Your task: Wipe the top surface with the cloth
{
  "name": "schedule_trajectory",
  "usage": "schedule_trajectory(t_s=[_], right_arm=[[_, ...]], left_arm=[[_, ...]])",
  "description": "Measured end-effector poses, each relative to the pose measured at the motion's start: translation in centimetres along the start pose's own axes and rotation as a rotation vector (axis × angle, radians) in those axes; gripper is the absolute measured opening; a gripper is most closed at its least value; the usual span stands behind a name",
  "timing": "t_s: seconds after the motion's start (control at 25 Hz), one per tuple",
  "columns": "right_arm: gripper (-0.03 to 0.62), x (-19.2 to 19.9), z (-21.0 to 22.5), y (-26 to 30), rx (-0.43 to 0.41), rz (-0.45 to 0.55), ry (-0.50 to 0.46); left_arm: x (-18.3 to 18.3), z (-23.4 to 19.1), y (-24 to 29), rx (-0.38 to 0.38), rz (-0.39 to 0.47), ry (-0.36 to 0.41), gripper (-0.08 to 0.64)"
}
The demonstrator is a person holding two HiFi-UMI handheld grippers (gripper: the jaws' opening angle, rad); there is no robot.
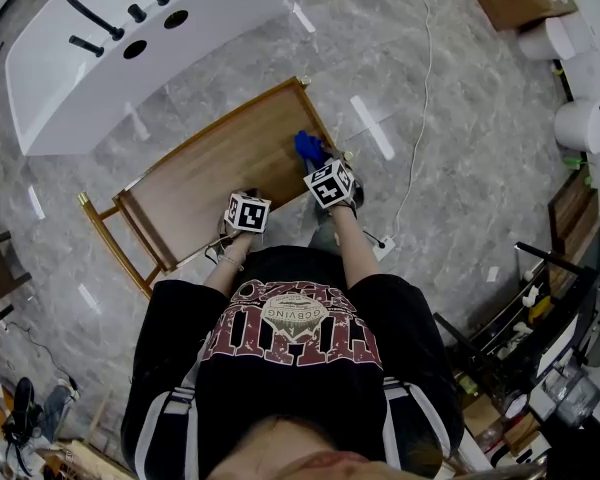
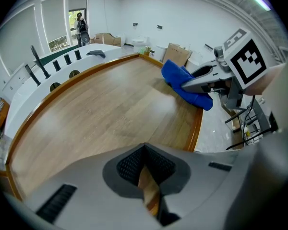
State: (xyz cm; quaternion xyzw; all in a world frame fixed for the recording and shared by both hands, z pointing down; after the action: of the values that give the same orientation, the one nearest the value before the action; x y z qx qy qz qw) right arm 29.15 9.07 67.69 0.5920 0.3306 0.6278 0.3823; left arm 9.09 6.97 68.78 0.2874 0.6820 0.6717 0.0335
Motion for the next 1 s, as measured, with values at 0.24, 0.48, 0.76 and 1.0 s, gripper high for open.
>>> schedule_trajectory(t_s=[0.24, 0.48, 0.76, 1.0], right_arm=[[0.097, 0.3, 0.5, 0.0, 0.052, -0.004, -0.006], [0.097, 0.1, 0.6, -0.2, 0.143, -0.026, -0.041], [0.097, 0.1, 1.9, -0.4, 0.232, -0.051, 0.019], [0.097, 0.2, 1.8, -0.4, 0.226, -0.049, 0.021]], left_arm=[[0.2, -0.1, 0.3, -0.002, 0.005, -0.007, 0.049], [0.1, 0.0, 0.3, -0.011, 0.003, -0.005, 0.049], [-0.1, -0.3, 0.2, 0.008, 0.009, -0.011, 0.049], [-0.1, -0.4, 0.0, 0.019, 0.014, -0.01, 0.049]])
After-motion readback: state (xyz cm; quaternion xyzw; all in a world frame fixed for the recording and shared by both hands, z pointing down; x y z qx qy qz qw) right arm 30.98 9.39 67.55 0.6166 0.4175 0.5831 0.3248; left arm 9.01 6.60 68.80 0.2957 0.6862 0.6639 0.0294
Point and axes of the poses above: the fingertips, and each gripper's own axes: y forward along the fingers, z to its right, x out of its underside, the point moved 7 cm from there along -y, backward along the fingers, and after that the axes turned 13 degrees about y, right-handed, at the moved point
